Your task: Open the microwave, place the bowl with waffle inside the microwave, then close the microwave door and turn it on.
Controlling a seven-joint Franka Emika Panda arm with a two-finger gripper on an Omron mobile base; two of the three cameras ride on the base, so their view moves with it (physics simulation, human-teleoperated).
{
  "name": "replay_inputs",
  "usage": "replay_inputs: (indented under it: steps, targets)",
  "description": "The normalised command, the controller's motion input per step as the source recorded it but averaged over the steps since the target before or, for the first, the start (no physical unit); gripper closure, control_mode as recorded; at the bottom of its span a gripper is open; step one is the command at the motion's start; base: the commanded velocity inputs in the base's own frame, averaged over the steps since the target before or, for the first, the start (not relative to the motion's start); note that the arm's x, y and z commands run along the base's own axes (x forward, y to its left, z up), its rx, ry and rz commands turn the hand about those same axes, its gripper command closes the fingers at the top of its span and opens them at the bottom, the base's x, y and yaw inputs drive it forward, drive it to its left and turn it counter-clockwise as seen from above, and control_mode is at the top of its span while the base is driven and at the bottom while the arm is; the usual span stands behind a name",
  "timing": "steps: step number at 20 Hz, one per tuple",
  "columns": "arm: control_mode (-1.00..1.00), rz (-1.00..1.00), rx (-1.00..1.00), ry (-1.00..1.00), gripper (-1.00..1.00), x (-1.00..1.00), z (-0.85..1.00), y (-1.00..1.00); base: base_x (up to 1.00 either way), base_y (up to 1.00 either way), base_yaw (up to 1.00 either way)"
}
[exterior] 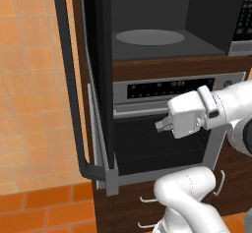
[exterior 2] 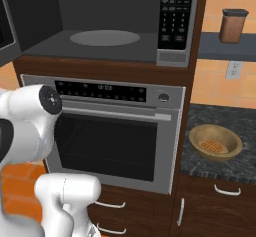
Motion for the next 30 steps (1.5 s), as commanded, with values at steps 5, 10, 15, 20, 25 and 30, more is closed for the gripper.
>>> replay_inputs:
  steps: [5, 10, 15, 20, 25, 30]
  targets:
    - [-1.00, -0.64, 0.07, 0.09, 1.00, 0.04, -0.20, -1.00, 0.00, 0.00, 0.00]
    - [-1.00, -0.66, 0.01, 0.03, 1.00, 0.00, -0.33, -1.00, 0.00, 0.00, 0.00]
    - [-1.00, -0.56, -0.01, 0.03, 1.00, 0.00, -0.51, -1.00, 0.00, 0.00, 0.00]
    - [-1.00, -0.35, 0.00, 0.12, 1.00, 0.03, -0.54, -1.00, 0.00, 0.00, 0.00]
    - [-1.00, -0.35, 0.07, 0.16, 1.00, 0.04, -0.33, -1.00, 0.00, 0.00, 0.00]
    - [-1.00, -0.27, 0.05, 0.05, 1.00, 0.33, -0.29, -1.00, 0.00, 0.00, 0.00]
